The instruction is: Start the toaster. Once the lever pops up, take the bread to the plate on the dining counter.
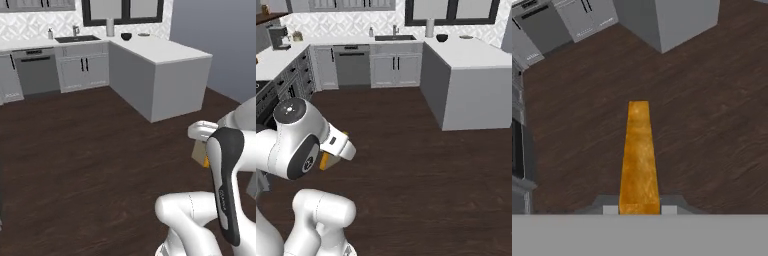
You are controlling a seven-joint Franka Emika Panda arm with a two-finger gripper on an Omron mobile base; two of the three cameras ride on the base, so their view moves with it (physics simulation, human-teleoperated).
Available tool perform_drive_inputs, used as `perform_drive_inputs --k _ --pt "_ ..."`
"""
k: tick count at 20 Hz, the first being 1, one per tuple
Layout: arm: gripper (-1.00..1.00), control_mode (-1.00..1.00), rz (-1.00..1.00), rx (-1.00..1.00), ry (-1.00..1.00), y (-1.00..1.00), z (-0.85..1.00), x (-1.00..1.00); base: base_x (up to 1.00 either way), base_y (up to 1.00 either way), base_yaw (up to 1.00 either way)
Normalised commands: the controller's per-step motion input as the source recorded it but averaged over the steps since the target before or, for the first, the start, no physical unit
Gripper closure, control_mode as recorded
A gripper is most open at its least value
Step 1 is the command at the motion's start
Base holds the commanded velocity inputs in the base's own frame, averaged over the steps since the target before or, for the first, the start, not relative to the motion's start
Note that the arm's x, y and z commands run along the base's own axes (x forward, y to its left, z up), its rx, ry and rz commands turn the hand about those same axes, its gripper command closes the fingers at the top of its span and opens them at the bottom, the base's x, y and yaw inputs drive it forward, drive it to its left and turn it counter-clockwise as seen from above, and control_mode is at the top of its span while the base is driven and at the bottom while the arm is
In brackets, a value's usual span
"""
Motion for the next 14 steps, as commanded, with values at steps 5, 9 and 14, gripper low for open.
perform_drive_inputs --k 5,9,14 --pt "1.0 1.0 0.0 0.0 0.0 0.0 0.0 0.0 1.0 -0.04 -0.23" --pt "1.0 1.0 0.0 0.0 0.0 0.0 0.0 0.0 1.0 -0.06 -0.18" --pt "1.0 1.0 0.0 0.0 0.0 0.0 0.0 0.0 1.0 -0.16 -0.13"
